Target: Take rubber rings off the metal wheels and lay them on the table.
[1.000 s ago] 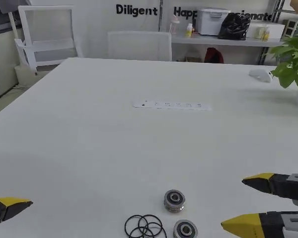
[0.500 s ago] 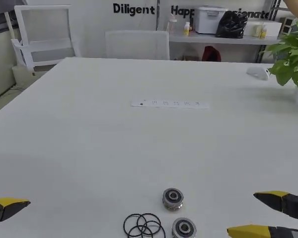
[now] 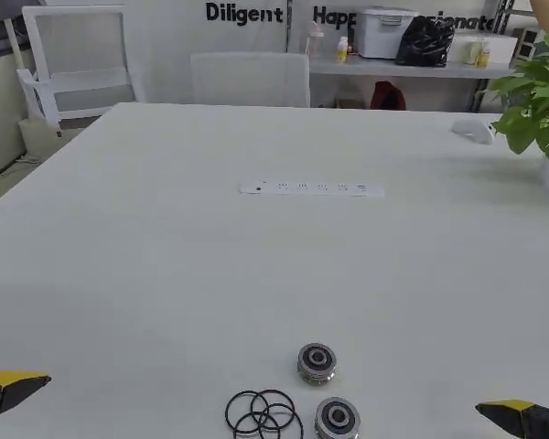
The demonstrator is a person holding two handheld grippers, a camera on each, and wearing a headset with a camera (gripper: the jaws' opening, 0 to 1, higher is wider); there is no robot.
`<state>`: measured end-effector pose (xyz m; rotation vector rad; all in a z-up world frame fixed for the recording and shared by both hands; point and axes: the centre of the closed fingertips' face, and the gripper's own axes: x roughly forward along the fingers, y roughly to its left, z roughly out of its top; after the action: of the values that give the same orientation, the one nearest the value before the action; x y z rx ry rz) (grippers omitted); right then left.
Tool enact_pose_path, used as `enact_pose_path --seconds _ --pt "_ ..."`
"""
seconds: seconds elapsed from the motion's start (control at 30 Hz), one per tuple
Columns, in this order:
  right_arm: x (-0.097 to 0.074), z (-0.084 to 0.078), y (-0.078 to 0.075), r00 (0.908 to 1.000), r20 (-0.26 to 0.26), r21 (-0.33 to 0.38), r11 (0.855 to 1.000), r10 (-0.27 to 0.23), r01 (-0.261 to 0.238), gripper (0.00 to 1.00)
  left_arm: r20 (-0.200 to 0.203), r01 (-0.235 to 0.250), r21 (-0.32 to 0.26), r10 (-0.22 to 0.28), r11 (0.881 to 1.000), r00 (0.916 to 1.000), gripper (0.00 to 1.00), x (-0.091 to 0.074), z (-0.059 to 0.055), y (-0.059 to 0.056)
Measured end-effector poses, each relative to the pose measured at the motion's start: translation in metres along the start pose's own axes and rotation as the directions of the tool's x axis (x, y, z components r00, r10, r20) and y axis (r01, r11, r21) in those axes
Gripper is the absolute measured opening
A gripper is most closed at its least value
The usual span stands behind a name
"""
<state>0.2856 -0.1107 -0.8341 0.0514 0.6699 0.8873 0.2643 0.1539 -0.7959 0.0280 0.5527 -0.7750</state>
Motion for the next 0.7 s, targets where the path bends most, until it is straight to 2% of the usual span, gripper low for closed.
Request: enact_pose_path --seconds 0.13,0.3,0.7 --pt "0.002 -0.005 0.004 0.9998 -0.016 -0.01 1.0 0.009 -0.009 0.99 0.008 -0.007 -0.024 0.007 1.0 0.9999 1.0 0.0 -0.002 0.002" --pt "0.001 -0.009 0.004 0.9993 -0.034 -0.008 1.0 0.017 -0.017 0.99 0.02 -0.014 -0.058 0.015 0.998 0.9997 1.0 -0.001 -0.003 0.003" --pt "0.001 -0.02 0.005 0.9958 -0.088 -0.024 0.999 0.024 -0.026 0.99 0.008 -0.022 -0.088 0.023 0.996 0.9997 1.0 0.001 -0.007 0.003"
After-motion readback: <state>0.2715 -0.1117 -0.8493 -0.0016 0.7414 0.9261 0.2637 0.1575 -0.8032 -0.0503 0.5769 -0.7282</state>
